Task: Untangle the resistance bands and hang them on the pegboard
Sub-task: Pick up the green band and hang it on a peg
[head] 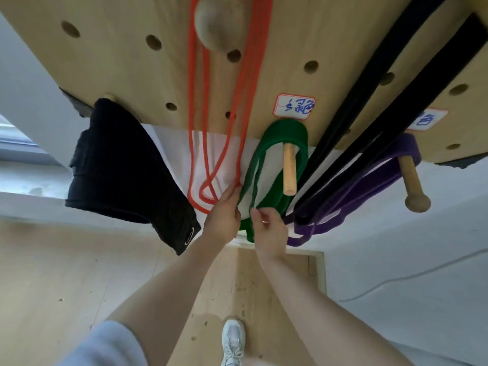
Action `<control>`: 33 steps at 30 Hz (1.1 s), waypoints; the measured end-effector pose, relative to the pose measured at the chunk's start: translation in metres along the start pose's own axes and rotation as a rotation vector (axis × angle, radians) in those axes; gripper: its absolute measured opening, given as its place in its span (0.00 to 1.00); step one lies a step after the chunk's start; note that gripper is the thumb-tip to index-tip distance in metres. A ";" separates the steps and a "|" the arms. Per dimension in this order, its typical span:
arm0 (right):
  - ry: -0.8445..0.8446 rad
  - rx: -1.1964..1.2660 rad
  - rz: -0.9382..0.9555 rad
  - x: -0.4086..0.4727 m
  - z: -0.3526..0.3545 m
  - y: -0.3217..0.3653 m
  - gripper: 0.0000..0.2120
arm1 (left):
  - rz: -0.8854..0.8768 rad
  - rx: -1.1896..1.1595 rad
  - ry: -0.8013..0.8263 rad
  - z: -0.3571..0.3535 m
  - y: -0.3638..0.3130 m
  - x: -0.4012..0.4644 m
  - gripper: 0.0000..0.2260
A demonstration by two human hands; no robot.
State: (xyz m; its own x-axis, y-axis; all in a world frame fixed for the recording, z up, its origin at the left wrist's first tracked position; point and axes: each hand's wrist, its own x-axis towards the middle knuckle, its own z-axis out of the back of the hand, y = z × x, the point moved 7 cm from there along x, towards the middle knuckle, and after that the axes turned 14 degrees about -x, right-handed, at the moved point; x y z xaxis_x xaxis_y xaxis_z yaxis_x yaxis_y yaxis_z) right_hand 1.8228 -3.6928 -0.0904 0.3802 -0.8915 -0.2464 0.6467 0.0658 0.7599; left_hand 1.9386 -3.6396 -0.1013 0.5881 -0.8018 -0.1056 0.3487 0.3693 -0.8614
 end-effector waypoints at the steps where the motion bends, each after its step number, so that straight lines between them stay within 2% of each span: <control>1: -0.003 -0.062 0.053 0.003 -0.004 0.010 0.12 | -0.017 -0.023 0.014 -0.002 0.001 0.001 0.26; 4: -0.048 -0.224 0.095 0.018 -0.011 0.032 0.20 | 0.008 -0.166 0.054 -0.005 0.004 -0.001 0.21; 6: -0.113 -0.362 0.117 0.024 -0.010 0.042 0.18 | 0.047 -0.147 0.050 -0.003 0.005 -0.006 0.20; 9: -0.191 -0.563 0.155 0.021 -0.006 0.048 0.12 | -0.003 -0.199 0.017 0.005 0.002 -0.018 0.21; 13: -0.213 -0.675 0.176 0.012 0.007 0.038 0.11 | 0.054 -0.326 -0.069 0.019 0.016 -0.029 0.22; 17: -0.227 -0.596 0.121 0.024 0.015 0.033 0.10 | 0.125 -0.376 -0.185 0.032 0.028 -0.040 0.18; 21: -0.127 -0.361 0.136 0.036 -0.006 0.035 0.06 | 0.101 -0.391 -0.111 0.023 0.023 -0.038 0.19; 24: -0.035 -0.209 0.114 0.034 -0.013 0.035 0.11 | 0.082 -0.450 -0.047 0.013 0.010 -0.023 0.20; 26: 0.053 -0.215 0.181 0.030 -0.015 0.040 0.17 | 0.091 -0.408 -0.012 0.006 0.007 -0.013 0.21; 29: 0.116 -0.354 0.284 0.023 -0.011 0.040 0.21 | 0.149 -0.400 0.007 0.002 0.014 -0.007 0.22; 31: 0.158 -0.396 0.289 0.020 -0.002 0.032 0.20 | 0.186 -0.341 0.013 0.006 0.013 -0.010 0.21; 33: 0.181 -0.424 0.329 0.013 0.011 0.023 0.14 | 0.209 -0.306 0.025 0.013 0.002 -0.021 0.17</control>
State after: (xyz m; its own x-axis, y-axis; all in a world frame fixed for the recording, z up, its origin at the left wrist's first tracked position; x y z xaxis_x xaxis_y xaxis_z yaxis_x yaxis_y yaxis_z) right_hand 1.8355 -3.7080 -0.0694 0.6900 -0.7048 -0.1647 0.6696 0.5353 0.5149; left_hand 1.9361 -3.6158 -0.0940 0.6046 -0.7364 -0.3037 -0.0135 0.3717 -0.9282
